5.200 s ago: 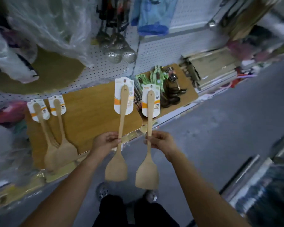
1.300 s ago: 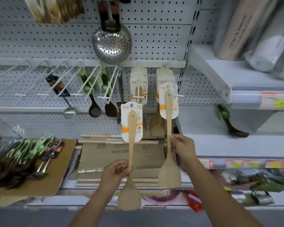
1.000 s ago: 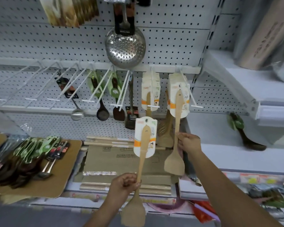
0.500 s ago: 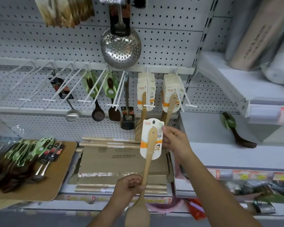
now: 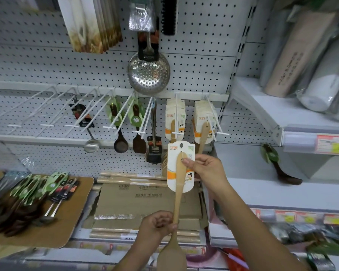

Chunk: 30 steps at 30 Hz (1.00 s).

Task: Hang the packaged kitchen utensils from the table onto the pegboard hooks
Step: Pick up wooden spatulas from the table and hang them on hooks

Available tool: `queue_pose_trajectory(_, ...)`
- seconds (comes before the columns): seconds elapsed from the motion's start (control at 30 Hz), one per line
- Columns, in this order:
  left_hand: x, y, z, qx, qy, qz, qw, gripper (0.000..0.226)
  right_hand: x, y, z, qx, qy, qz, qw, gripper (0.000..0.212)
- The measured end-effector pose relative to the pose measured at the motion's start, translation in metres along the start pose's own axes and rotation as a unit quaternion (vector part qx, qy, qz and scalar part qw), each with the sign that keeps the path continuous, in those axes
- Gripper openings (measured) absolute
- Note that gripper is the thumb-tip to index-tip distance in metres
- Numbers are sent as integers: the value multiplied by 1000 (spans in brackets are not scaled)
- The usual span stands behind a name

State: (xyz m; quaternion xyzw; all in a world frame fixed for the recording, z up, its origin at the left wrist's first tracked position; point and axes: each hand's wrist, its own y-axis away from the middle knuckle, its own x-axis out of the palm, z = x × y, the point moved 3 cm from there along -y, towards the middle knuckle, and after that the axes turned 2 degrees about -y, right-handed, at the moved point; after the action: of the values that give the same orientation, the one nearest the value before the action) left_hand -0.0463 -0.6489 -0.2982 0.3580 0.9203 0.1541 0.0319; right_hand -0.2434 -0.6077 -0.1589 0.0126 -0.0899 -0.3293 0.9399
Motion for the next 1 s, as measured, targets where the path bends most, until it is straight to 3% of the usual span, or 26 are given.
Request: queue_pose_trajectory(1.0, -9, -66, -16, 38, 27, -5, 999, 17, 20, -70, -3, -18, 38, -107, 993, 16)
